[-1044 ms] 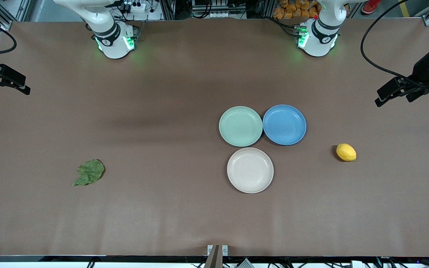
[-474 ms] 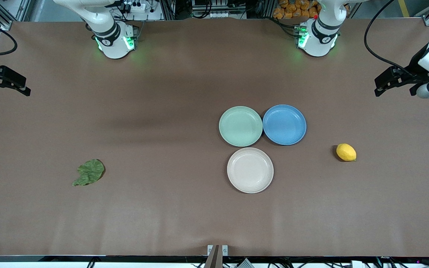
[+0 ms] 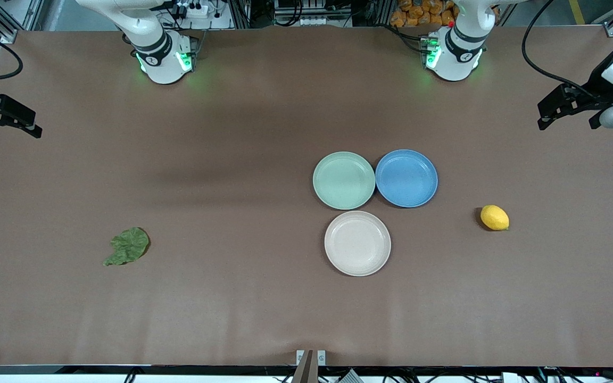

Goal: Pick lemon and lettuce from plates

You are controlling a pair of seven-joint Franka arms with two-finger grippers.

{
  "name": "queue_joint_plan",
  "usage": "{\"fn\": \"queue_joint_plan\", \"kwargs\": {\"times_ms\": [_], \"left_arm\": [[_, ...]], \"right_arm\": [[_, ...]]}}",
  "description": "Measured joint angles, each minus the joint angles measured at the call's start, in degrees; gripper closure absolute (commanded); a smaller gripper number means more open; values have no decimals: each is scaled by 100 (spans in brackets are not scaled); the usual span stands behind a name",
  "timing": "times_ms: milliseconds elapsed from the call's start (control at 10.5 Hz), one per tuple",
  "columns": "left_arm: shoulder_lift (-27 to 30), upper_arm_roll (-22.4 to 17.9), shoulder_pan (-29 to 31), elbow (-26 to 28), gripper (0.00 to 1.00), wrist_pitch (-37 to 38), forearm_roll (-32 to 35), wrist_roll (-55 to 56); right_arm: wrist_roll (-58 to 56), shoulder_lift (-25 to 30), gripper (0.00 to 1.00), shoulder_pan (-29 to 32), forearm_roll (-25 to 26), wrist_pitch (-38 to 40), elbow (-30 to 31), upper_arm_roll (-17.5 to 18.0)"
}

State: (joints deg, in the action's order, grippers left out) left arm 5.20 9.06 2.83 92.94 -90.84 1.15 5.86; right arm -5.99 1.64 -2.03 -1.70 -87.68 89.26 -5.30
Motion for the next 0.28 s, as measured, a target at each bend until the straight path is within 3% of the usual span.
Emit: {"fn": "queue_joint_plan", "kwargs": {"times_ms": [285], "left_arm": [[0,25,-1,0,0,1,0,0]], "right_arm": [[0,0,0,0,0,-5,15,-6]]}}
